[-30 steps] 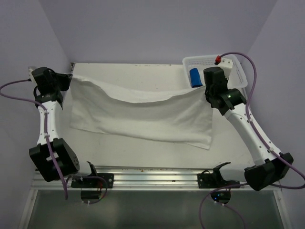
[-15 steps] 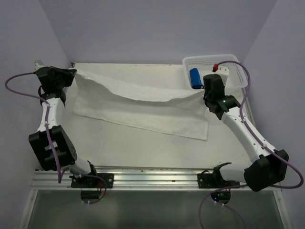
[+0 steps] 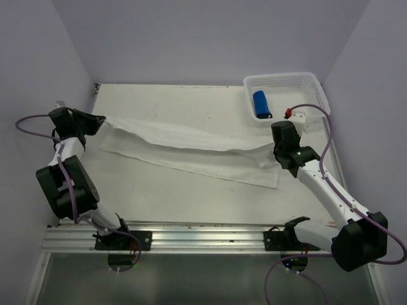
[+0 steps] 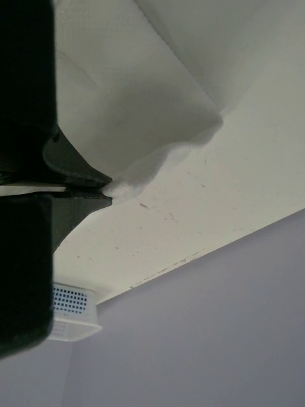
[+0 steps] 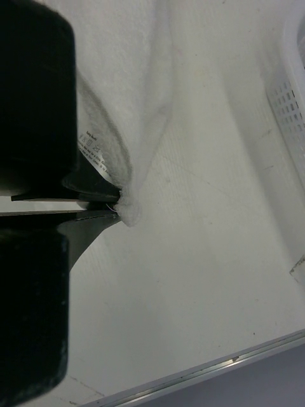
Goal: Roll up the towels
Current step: Fold the towel
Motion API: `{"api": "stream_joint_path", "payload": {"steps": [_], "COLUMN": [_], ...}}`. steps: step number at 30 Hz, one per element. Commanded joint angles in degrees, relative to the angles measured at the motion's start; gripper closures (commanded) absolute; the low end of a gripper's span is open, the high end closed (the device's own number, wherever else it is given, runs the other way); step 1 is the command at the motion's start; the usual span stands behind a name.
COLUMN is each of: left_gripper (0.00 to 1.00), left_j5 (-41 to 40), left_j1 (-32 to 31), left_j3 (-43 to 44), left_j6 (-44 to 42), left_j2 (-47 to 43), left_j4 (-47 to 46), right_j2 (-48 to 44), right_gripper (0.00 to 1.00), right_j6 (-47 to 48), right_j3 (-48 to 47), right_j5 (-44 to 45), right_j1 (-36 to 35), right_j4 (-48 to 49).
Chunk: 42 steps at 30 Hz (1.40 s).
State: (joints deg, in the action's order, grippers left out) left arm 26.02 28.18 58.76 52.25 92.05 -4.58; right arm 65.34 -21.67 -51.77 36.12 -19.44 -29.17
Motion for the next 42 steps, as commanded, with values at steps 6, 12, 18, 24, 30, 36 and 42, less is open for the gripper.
{"api": "stream_joint_path", "payload": {"steps": [6,12,18,24,30,36,42], "left_gripper": [1.0,1.0,1.0,1.0,1.0,1.0,1.0], "left_j5": [0.7,0.08,-1.58,-2.11,-5.27,-6.68,-8.0], "left_j1": [0.99,2.49,3.37,3.46,3.37,3.37,3.28], "left_j3": [-0.75,-1.1,-2.69,-0.85,3.2,2.41,2.41], "left_j6": [-6.02,-8.82,-11.9,-12.96,-15.24,-15.33,-15.68], "left_j2": [0.76,1.2,2.08,5.59,7.26,8.32,9.38], "left_j4": [0.18,2.47,3.79,4.14,8.44,7.57,7.57], "right_j2": [-1.09,-0.92,-1.44,-3.82,-6.36,-7.07,-6.11], "right_gripper": [1.0,1.0,1.0,1.0,1.0,1.0,1.0], "right_j6": [-2.94,-3.47,-6.63,-7.6,-7.77,-7.77,-8.3], "right_j3": [1.15,-0.35,3.24,8.96,12.56,15.29,16.0], "right_j5": [1.76,2.12,-3.32,-6.23,-9.66,-11.69,-11.42], "right_j1": [0.19,0.19,0.19,0.11,0.11,-2.7,-4.99], "right_j4": [-2.2,-3.17,-3.7,-2.91,-1.77,0.34,0.87]}}
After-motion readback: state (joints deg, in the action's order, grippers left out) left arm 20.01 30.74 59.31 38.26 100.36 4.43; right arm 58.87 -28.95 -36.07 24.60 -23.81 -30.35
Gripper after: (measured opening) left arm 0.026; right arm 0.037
